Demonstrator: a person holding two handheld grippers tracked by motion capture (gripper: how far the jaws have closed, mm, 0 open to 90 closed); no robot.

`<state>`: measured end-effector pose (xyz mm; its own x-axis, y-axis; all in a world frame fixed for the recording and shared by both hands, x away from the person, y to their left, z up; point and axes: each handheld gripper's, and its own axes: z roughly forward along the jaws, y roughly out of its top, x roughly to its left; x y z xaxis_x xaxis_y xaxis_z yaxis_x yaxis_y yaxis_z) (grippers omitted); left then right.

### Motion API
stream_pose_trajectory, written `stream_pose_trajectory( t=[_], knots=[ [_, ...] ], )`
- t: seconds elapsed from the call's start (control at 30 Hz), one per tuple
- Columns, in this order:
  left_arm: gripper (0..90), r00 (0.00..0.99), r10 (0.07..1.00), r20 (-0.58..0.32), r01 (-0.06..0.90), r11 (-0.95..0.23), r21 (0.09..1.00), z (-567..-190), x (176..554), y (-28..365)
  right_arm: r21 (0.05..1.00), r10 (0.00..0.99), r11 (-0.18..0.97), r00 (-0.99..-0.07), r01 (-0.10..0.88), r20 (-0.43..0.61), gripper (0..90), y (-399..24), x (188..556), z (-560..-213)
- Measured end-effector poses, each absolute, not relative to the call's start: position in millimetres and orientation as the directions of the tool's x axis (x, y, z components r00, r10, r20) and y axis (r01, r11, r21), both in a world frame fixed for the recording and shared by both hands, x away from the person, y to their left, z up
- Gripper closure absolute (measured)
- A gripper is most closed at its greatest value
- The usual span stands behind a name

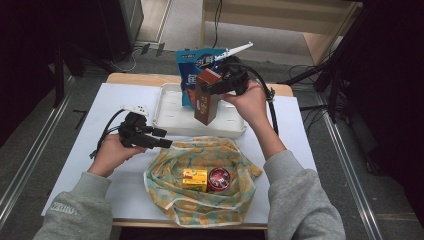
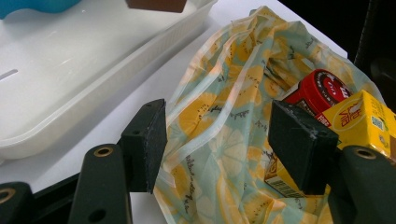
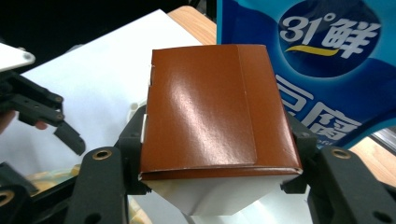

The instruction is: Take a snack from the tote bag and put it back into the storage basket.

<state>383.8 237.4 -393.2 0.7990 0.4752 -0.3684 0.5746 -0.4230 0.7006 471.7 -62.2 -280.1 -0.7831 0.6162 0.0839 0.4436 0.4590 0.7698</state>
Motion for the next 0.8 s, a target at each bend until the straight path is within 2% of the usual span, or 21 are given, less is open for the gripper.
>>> stream_pose_trajectory(
  t=[0.33,0.8],
  knots=[
    [37.9,0.8,0.481,-0.359,0.572,-0.429,0.699,-394,384,239,0.758,0.63,0.45,-0.769,0.473,0.106,43.0,-51,488,-300],
    [38.0,0.791,0.493,-0.363,0.578,-0.408,0.707,-392,385,245,0.747,0.638,0.436,-0.757,0.502,0.136,43.0,-50,493,-325]
  ],
)
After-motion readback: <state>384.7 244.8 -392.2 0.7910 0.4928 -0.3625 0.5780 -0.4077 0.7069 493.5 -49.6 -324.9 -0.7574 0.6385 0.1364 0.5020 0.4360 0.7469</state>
